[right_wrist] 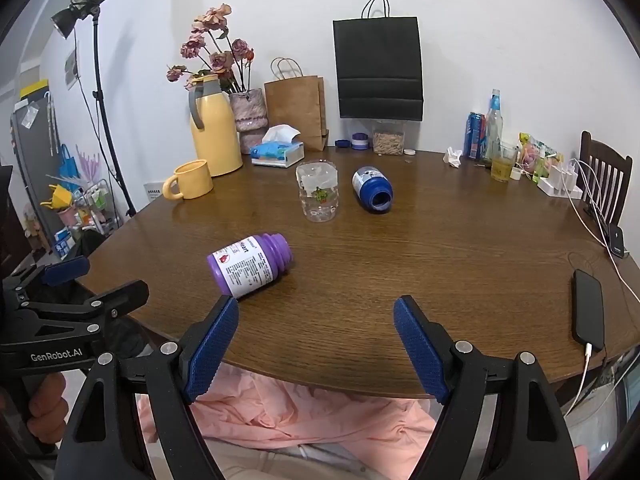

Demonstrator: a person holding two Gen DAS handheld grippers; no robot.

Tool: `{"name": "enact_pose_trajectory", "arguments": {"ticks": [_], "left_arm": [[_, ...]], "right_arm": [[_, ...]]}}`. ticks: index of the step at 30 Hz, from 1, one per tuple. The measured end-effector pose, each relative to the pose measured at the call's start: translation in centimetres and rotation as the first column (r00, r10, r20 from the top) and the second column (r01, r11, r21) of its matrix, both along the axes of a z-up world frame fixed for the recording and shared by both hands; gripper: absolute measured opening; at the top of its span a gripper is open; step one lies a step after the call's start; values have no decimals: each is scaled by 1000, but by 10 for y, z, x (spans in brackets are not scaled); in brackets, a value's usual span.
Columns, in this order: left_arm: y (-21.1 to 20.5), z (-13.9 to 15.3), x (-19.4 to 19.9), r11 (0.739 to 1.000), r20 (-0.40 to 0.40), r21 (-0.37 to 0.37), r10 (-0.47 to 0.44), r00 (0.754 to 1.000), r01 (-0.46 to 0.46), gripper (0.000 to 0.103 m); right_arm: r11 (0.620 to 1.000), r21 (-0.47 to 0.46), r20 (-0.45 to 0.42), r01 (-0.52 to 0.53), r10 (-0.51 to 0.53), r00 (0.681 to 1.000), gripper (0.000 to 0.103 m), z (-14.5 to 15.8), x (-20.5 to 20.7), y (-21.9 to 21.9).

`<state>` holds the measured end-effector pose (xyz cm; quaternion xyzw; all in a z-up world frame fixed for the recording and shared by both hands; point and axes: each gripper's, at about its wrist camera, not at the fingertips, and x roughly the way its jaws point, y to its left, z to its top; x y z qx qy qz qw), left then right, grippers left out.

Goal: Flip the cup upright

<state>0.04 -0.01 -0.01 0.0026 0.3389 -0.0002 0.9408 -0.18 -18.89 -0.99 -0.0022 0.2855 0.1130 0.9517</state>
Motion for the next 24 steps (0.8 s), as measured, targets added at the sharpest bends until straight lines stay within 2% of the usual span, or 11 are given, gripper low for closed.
{"name": "enact_pose_trajectory", "arguments": {"ticks": [24], "left_arm": [[0, -5, 1, 1000, -6, -2, -1, 1000, 1, 103]], "right_arm": [[1000, 1, -4, -2, 2, 1000, 84, -1, 3, -3]]}}
